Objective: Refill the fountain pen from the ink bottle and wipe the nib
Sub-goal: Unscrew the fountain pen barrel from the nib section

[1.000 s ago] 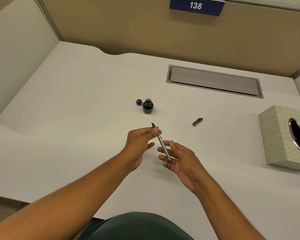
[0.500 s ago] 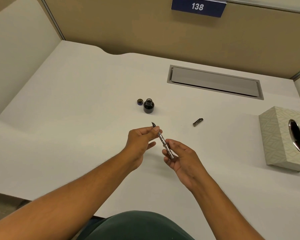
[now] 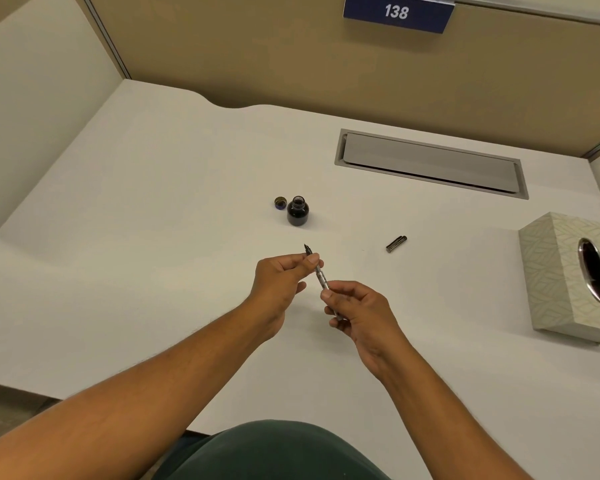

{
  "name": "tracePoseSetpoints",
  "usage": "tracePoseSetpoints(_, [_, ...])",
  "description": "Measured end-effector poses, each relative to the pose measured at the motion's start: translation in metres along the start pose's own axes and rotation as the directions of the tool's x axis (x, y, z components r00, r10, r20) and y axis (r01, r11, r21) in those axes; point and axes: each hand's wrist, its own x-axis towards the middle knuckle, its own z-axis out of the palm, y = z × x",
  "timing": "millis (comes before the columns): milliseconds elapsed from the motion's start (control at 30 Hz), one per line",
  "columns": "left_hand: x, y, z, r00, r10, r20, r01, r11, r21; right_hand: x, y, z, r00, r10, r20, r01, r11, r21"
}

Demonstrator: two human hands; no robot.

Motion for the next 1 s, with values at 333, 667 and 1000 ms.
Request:
tracePoseSetpoints(333, [0.004, 0.003, 0.001, 0.995, -0.013, -0.099, 0.003, 0.995, -0.101, 0.005, 0.007, -0.002, 0.971, -0.195, -0.140, 0.163, 0.964, -0.211])
tracePoseSetpoints(667, [0.018, 0.010, -0.010, 0.958, -0.011, -0.287, -0.046, 0.980, -0.192, 0.033, 0.035, -0.029, 0.904, -0.383, -0.191, 0.232, 0.813, -0.535])
tracePoseSetpoints(1000, [0.015, 0.004, -0.014, 0.955, -0.053, -0.292, -0.006, 0.980, -0.197, 0.061, 0.051, -0.037, 0.875, -0.467, -0.128, 0.205, 0.598, -0.775])
